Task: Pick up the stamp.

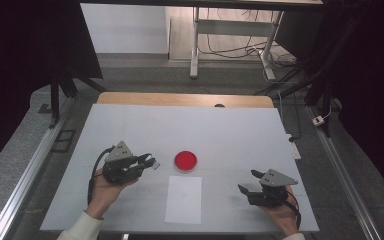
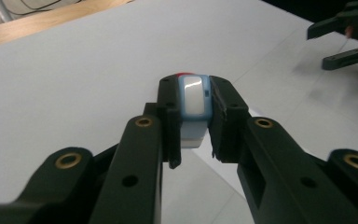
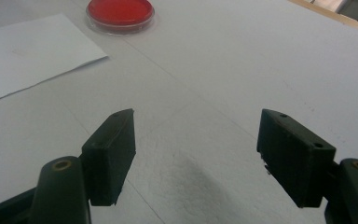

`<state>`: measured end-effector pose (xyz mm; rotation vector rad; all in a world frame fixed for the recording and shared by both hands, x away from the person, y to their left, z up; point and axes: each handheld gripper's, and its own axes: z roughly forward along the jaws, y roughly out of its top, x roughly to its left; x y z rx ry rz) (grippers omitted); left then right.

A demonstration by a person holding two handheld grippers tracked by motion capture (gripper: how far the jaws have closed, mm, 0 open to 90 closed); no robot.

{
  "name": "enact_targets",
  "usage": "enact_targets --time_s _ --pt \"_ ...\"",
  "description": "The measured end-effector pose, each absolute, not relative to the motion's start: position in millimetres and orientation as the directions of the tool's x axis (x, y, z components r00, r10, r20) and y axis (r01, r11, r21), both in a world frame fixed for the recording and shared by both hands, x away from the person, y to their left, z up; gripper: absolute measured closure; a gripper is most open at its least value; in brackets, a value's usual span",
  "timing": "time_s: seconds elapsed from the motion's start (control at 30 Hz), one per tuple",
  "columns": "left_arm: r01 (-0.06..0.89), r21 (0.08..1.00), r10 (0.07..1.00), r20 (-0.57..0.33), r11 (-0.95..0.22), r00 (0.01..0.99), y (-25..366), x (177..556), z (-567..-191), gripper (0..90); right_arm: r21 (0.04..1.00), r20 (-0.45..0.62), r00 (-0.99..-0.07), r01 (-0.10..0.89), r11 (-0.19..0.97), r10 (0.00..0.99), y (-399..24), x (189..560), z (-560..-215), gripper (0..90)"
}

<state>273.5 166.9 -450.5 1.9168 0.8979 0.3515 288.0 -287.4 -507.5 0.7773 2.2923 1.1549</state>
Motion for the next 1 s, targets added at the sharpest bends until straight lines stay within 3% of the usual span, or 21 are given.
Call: enact_targets --time_s 1.0 --pt "0.412 0.864 0.639 -0.146 -0.290 0.756 120.3 280.2 -441.0 75.3 0.837 -0.139 -0.724 0.279 0.471 0.676 -291.6 288.1 -502.8 28.5"
